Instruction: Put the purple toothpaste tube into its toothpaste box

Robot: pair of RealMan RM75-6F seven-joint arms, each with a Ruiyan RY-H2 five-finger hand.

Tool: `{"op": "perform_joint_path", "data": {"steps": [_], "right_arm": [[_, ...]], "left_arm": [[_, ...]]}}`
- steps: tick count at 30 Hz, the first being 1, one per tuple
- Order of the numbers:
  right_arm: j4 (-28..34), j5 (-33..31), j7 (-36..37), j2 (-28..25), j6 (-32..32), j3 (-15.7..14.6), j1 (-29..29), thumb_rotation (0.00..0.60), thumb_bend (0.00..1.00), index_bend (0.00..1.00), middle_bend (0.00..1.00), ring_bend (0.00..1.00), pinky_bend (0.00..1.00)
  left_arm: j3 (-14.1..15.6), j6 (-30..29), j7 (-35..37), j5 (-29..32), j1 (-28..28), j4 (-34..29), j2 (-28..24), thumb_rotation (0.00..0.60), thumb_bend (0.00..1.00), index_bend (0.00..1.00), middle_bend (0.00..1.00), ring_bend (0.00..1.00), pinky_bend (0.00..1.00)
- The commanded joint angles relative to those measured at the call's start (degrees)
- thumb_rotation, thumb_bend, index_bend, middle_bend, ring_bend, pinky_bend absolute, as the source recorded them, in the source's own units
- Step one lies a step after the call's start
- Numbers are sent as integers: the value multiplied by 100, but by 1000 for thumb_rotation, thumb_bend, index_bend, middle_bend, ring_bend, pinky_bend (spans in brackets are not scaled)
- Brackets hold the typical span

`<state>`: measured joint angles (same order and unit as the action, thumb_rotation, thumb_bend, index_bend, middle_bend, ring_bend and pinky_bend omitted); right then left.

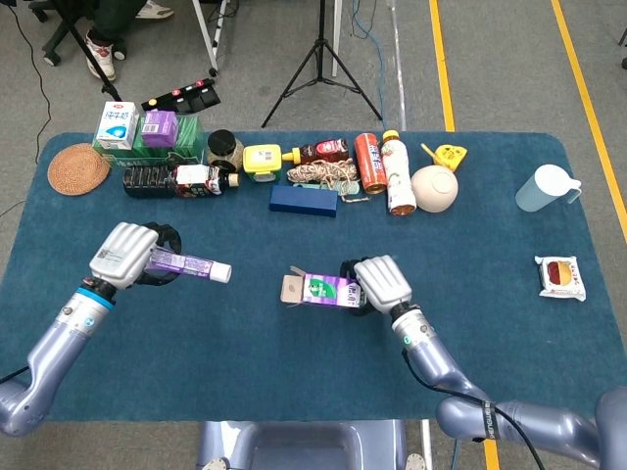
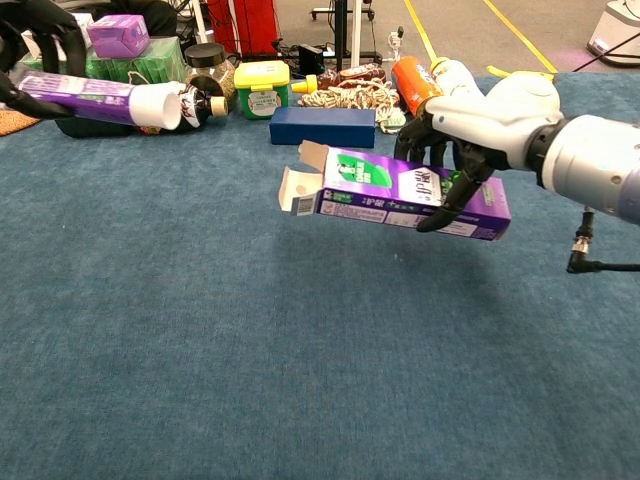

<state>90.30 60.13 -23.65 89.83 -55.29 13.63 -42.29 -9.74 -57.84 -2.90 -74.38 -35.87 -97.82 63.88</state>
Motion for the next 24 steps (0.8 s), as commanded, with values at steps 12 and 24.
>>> {"op": "perform_joint_path", "data": {"steps": [12, 24], "right_arm": [[384, -779, -562, 156, -318, 357, -381, 600, 143, 484, 533, 481, 575], [528, -883, -754, 169, -476, 302, -549, 600, 144, 488, 534, 481, 574]], "left_arm": [[-224, 184, -1148, 1062, -501, -300, 668, 600, 260, 636, 477, 443, 697], [-259, 73, -1773, 1483, -769, -285, 1010, 600, 260, 636, 477, 443, 697]]}}
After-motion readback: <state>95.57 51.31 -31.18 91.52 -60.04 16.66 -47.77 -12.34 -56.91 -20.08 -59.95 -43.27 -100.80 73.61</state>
